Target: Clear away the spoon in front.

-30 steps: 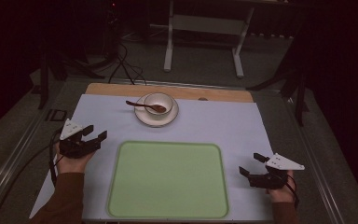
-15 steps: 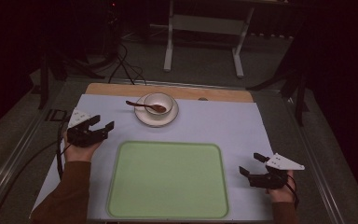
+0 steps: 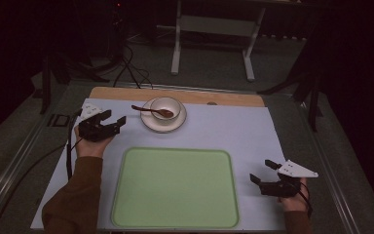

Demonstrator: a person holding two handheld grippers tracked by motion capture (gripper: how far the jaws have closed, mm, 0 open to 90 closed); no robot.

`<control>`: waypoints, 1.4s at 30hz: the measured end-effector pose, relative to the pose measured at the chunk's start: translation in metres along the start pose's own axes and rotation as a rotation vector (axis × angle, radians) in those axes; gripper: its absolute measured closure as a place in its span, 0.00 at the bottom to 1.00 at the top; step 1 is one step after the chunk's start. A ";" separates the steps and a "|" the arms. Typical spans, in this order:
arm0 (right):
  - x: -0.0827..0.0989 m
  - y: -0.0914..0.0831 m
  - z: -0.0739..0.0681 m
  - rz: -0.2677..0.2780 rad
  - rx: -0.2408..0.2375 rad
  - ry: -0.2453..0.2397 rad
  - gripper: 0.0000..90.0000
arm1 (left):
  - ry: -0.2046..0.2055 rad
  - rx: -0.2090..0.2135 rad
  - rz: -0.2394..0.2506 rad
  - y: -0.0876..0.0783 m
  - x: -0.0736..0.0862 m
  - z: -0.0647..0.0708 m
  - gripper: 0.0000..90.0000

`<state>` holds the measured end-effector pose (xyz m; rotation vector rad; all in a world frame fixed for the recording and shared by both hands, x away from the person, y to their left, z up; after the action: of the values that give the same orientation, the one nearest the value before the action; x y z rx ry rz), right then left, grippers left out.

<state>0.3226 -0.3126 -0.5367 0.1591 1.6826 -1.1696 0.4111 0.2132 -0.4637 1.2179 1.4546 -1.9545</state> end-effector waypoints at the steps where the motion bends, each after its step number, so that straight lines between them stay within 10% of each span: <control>1: 0.000 0.000 0.000 0.000 0.000 0.000 0.16 | 0.000 0.000 0.000 0.000 0.000 0.000 0.40; 16: 0.000 0.000 0.000 -0.001 -0.003 -0.002 0.16 | 0.018 0.017 -0.014 0.023 -0.018 0.007 0.39; 42: 0.000 0.002 0.000 -0.006 -0.006 -0.005 0.16 | -0.085 0.047 -0.126 0.094 -0.012 -0.002 0.48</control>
<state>0.3235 -0.3116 -0.5377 0.1466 1.6832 -1.1682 0.4889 0.1786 -0.5055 1.0712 1.4829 -2.1078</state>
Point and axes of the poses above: each handheld gripper's, and its own axes: y roughly forward along the jaws, x roughly out of its underside, z roughly to its right, the point moved 6 cm from there along y, roughly forward along the jaws, and after that the axes turned 10 degrees about -z, right-handed, at the moved point
